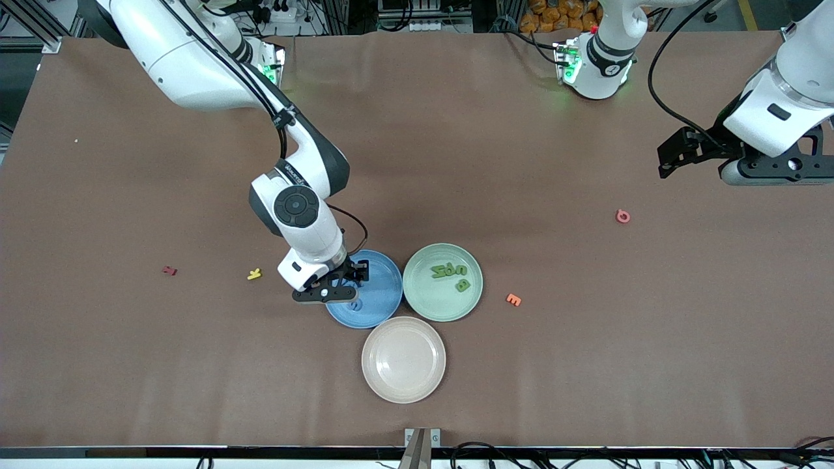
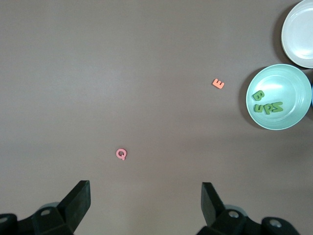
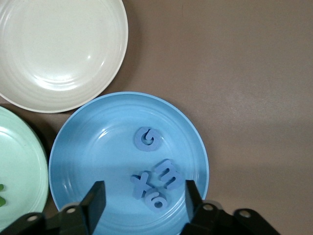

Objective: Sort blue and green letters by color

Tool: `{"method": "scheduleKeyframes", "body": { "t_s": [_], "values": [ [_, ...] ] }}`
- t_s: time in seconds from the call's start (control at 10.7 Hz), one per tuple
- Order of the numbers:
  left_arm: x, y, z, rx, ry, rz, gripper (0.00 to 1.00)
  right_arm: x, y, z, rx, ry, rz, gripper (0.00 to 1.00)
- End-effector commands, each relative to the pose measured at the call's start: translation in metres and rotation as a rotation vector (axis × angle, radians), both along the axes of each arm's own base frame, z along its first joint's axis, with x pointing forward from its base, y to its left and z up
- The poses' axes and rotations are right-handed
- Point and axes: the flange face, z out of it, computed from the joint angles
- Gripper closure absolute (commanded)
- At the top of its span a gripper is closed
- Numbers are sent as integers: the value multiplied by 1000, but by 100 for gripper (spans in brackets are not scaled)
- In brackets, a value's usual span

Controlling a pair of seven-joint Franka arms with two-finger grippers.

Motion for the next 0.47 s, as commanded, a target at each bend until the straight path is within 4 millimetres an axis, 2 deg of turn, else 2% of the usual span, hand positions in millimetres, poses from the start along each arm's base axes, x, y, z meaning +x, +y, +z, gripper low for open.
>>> {"method": "scheduleKeyframes", "body": {
  "t_s": [0.0, 0.28, 0.37],
  "values": [
    [-1, 1, 5, -4, 5, -20, 0, 5, 3, 5, -6, -13, -24, 0],
    [-1, 1, 5, -4, 5, -21, 0, 20, -20, 11, -12, -30, -27, 0],
    [0, 2, 5, -4, 5, -20, 0, 32, -44, 12, -31, -36, 18, 0]
  ]
}}
